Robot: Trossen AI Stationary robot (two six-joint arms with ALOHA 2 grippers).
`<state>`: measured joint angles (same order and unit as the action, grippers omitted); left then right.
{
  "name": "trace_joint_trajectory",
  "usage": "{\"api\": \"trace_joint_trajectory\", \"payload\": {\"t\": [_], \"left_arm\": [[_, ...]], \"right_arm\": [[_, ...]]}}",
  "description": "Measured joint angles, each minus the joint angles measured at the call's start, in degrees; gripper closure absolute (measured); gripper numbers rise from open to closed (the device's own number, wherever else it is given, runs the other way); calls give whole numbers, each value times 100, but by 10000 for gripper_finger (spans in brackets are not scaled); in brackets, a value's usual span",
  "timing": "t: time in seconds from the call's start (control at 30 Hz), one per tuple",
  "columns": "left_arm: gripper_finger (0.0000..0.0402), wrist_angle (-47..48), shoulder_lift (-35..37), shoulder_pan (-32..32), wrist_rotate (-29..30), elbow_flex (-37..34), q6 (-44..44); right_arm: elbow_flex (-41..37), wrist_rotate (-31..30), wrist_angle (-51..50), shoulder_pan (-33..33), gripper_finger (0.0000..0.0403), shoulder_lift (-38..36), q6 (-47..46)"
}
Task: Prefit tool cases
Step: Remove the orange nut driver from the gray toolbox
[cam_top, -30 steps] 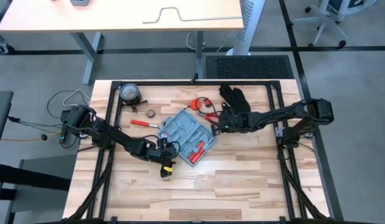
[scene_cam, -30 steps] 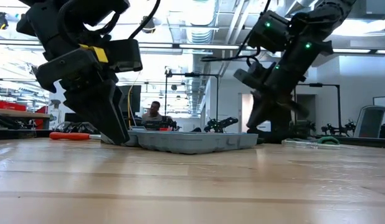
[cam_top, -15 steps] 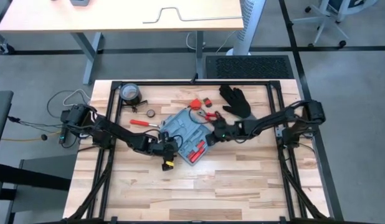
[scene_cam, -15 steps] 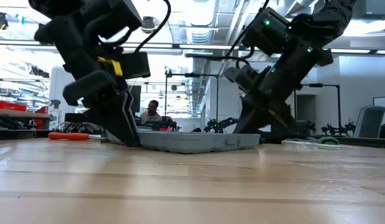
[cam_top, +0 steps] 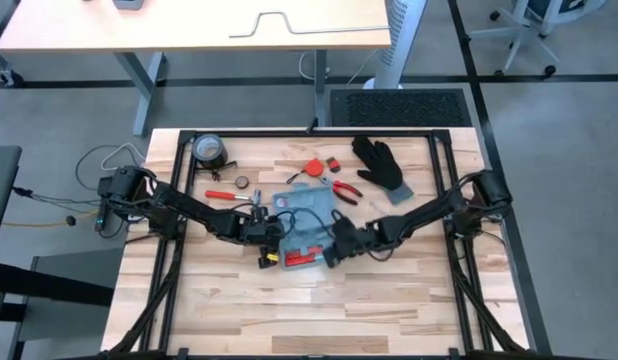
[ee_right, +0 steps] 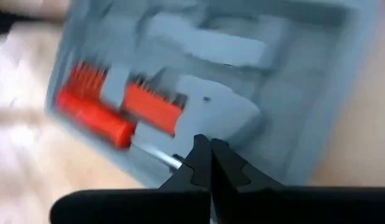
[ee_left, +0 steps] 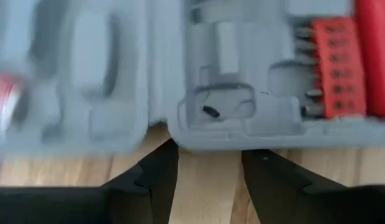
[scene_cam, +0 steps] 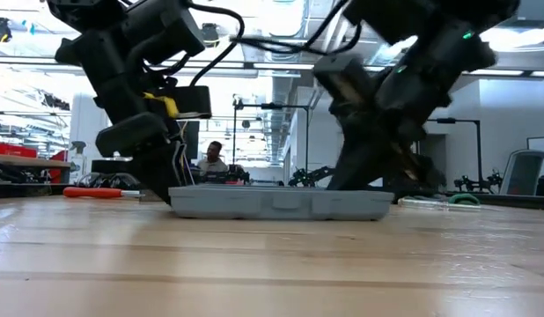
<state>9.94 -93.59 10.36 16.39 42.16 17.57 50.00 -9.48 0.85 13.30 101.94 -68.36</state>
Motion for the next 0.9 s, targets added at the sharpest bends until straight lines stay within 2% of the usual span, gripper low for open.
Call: {"api": "trace_joint_trajectory", "payload": {"t": [0.23, 0.43, 0.6, 0.73, 0.8, 0.9], "left_arm": [[234, -95, -16, 83, 22, 12, 53], [234, -72, 20, 83, -301, 12, 39], [234, 13, 67, 146, -463, 12, -111], [234, 82, 99, 183, -510, 10, -180], [234, 91, 99, 185, -516, 10, -178], [234, 102, 103, 185, -551, 10, -108]], "right_arm": [[17, -135, -13, 462, 388, -139, 34], [17, -45, -53, 438, 325, -432, 584], [17, 441, -311, 263, 261, -613, 1290], [17, 1201, -576, 91, 216, -614, 1859], [17, 1522, -578, 16, 201, -598, 2168], [17, 1683, -577, -32, 192, -598, 2494]]}}
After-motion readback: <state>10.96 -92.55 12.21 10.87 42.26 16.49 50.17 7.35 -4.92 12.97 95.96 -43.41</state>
